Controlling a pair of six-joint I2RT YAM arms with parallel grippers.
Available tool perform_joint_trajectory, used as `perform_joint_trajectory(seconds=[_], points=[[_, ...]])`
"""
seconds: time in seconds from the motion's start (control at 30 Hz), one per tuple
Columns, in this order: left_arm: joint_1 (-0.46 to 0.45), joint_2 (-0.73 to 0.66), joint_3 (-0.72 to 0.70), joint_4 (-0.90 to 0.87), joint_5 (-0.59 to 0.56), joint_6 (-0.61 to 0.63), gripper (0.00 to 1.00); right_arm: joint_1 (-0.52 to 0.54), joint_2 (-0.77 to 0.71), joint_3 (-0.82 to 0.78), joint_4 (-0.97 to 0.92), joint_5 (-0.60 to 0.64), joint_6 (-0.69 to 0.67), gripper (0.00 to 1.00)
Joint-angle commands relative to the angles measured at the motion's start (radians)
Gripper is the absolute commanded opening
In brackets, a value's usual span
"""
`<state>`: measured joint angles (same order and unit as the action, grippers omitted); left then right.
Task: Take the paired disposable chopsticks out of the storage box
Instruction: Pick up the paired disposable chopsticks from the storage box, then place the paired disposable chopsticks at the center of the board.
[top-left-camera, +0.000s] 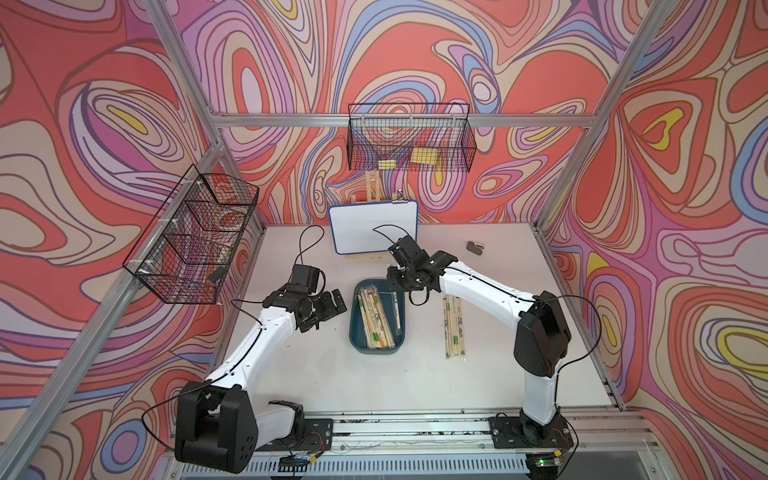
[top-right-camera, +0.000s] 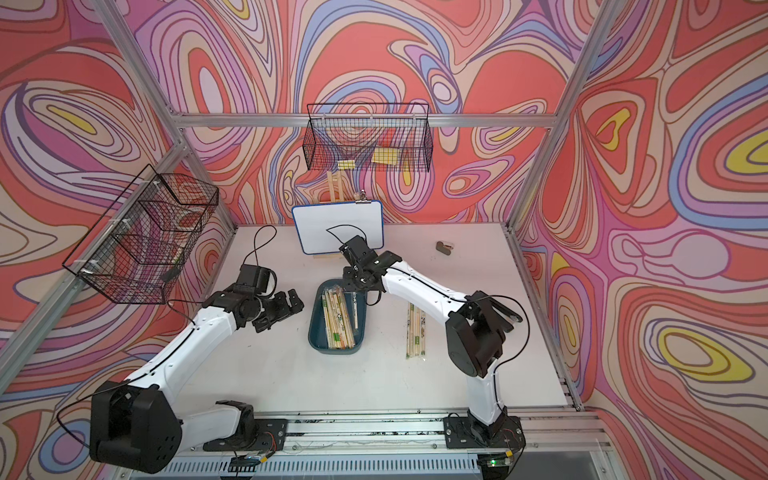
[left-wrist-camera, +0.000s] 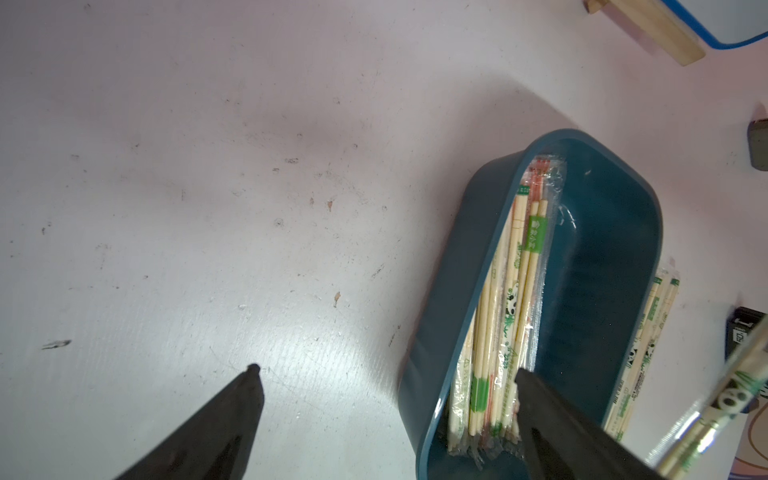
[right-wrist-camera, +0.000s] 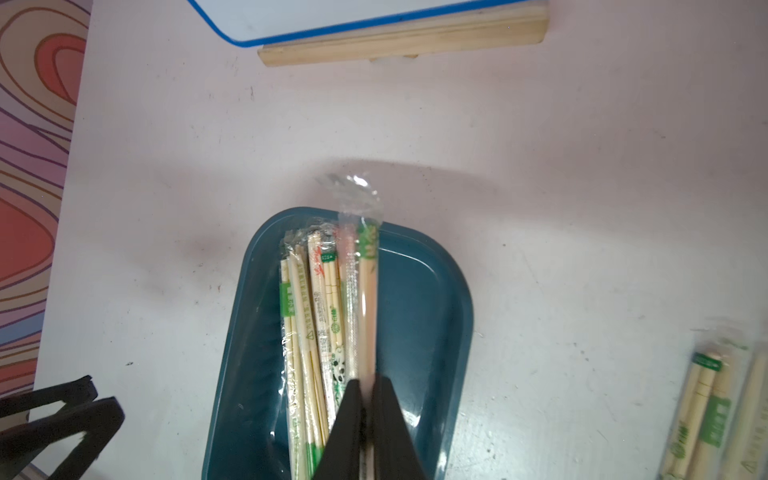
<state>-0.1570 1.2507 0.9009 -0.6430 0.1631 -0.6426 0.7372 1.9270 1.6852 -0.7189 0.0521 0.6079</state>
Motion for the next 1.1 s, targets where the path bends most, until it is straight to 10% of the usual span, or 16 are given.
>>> perform_joint_trajectory(seconds=[0.0,1.07], points=[[0.005,-0.024,0.007,-0.002,0.019,0.014,1.00,-0.018,-0.060,-0.051,-0.059,0.075,0.000,0.00],[-0.015,-0.022,0.001,-0.006,0.039,-0.031,1.00,-0.041,0.025,-0.311,-0.157,0.360,0.051,0.00]])
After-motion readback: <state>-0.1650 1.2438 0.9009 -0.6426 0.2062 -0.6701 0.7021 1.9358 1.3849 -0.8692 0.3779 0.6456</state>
